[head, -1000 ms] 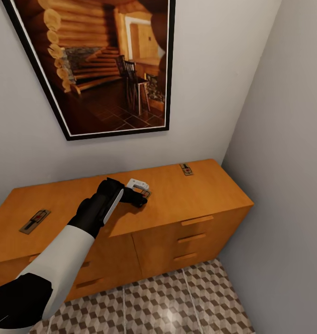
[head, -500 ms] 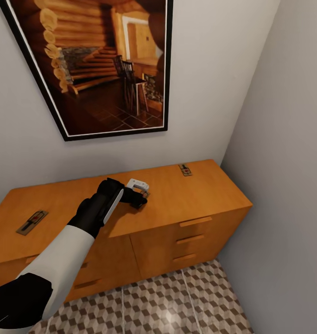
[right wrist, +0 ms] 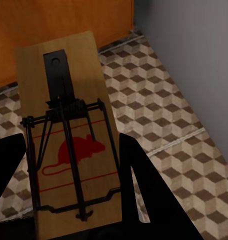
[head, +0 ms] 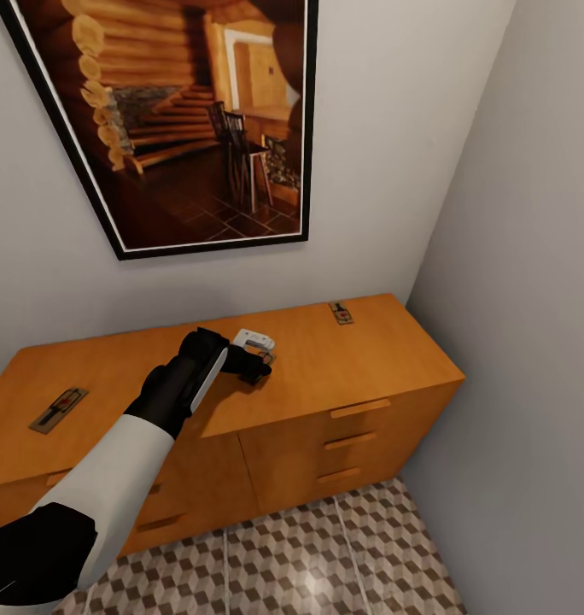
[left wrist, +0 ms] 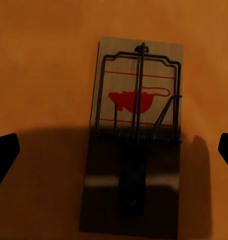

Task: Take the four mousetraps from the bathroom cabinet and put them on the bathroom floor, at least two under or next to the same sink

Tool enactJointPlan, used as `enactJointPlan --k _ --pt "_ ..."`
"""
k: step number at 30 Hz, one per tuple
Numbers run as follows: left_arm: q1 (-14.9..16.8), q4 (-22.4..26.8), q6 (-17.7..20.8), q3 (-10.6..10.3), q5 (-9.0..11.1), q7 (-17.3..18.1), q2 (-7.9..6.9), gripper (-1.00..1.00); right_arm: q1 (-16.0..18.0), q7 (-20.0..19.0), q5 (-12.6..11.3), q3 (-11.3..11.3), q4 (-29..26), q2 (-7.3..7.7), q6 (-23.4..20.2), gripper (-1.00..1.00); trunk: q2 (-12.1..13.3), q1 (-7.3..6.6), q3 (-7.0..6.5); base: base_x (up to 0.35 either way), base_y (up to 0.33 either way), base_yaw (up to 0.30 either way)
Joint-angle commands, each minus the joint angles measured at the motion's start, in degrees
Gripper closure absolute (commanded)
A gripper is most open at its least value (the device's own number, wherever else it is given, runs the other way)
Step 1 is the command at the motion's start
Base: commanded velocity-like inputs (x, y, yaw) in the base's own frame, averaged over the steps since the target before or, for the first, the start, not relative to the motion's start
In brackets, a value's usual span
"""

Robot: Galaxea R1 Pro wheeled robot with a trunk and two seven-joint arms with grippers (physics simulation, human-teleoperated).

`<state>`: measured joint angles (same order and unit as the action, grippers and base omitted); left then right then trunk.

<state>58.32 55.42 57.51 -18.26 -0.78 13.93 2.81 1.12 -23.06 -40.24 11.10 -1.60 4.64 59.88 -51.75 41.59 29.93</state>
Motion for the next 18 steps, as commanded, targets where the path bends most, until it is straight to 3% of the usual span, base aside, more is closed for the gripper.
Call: enactJointPlan --k 1,18 --pt "0.0 0.0 0.2 0.0 -0.1 0.1 0.0 -1.0 0.0 -0.3 -0.6 0.4 0.0 0.0 0.1 1.0 0.0 0.0 0.08 0.0 0.0 0.0" --pt "0.0 -0.5 0.2 0.0 -0.1 0.1 0.0 -1.0 0.0 -0.3 -0.6 0.4 0.0 -0.03 0.1 1.0 0.0 0.0 0.49 0.0 0.0 0.0"
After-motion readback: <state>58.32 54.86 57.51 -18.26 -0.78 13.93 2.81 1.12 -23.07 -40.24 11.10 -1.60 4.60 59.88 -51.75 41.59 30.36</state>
